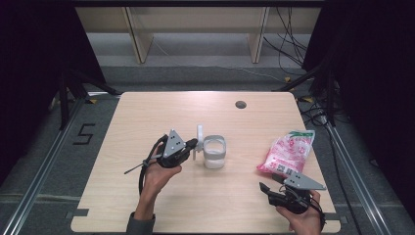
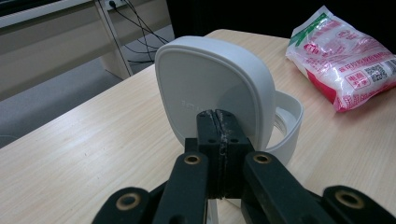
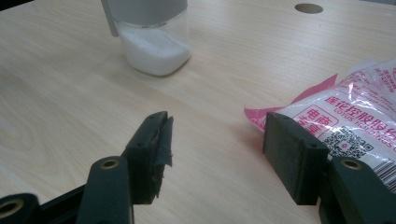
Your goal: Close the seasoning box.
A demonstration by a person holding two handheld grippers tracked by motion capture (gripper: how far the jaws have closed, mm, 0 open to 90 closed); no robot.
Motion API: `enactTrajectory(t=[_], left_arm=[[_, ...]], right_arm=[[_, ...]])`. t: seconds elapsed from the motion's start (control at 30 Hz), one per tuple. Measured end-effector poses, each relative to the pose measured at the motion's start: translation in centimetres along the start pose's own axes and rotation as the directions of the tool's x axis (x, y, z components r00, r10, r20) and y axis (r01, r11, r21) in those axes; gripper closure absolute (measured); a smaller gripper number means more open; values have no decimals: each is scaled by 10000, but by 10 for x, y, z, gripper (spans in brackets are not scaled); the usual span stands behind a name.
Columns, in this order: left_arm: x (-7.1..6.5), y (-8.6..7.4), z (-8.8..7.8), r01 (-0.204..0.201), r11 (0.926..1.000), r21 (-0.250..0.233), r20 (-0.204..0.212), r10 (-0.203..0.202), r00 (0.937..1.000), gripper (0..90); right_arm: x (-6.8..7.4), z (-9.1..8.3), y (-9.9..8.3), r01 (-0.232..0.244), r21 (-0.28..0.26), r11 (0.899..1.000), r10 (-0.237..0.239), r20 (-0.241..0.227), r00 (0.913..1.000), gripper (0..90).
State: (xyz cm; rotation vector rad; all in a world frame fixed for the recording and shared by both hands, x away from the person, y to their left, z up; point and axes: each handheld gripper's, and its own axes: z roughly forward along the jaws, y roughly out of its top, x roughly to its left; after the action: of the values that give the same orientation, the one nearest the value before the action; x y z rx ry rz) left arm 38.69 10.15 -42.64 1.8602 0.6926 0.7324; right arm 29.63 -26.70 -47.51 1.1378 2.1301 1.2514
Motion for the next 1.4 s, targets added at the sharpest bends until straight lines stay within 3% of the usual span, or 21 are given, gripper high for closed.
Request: enactTrajectory(t=[0.23, 0.27, 0.47, 0.6, 0.63, 0.7, 0.73, 0.8, 0.83, 0.87, 0.93, 1.03, 1.17, 1.4], left_arm=[[-4, 2, 1, 271, 9996, 44, -33, -271, 9996, 889], [-3, 2, 1, 107, 9999, 62, 62, -108, 9999, 890], [-6, 3, 3, 42, 9999, 100, -22, -42, 10000, 889], [-11, 5, 5, 91, 9999, 105, 52, -91, 9999, 886], [-13, 5, 6, 261, 9996, 87, -59, -261, 9996, 885], [-14, 6, 8, -28, 9998, 171, 143, 26, 9999, 883], [-18, 6, 8, 190, 9997, 178, -20, -190, 9998, 879], [-18, 7, 10, -4, 9998, 220, 113, 2, 9999, 871], [-16, 7, 12, -281, 9992, 287, 927, 253, 9954, 868], [-17, 7, 12, -254, 9994, 237, 1080, 227, 9939, 860], [-18, 7, 12, -157, 9997, 159, 1317, 135, 9912, 800], [-19, 8, 8, -294, 9995, 106, 1350, 277, 9905, 716], [-18, 8, 5, -56, 9999, -156, 1544, 79, 9880, 633], [-17, 3, 3, 175, 9998, -55, 1661, -163, 9860, 471]], right_arm=[[1, 0, 0, -134, 5, 9999, 134, -65, 9999, 419], [1, 0, 0, -65, 13, 10000, 65, -71, 10000, 418], [1, 0, 0, -73, 67, 10000, 73, -10, 10000, 418], [1, 0, 0, -2, 140, 9999, 2, -31, 10000, 417], [0, 1, 0, 46, 125, 9999, -47, 50, 10000, 417], [1, 0, 0, -22, 133, 9999, 22, -42, 10000, 417], [1, 0, 0, -66, 147, 9999, 67, -40, 10000, 418], [2, 0, 0, -146, 52, 9999, 147, -55, 9999, 417], [2, 0, 0, -141, 41, 9999, 141, -43, 9999, 417], [1, 0, 0, -95, 28, 10000, 95, -6, 10000, 417], [1, -1, 0, -119, 13, 9999, 119, 17, 9999, 417], [1, -1, 0, -120, 5, 9999, 120, 24, 9999, 417], [2, 0, 0, -99, 85, 9999, 99, -10, 9999, 416], [1, 0, 0, -36, 59, 10000, 36, -23, 10000, 413]])
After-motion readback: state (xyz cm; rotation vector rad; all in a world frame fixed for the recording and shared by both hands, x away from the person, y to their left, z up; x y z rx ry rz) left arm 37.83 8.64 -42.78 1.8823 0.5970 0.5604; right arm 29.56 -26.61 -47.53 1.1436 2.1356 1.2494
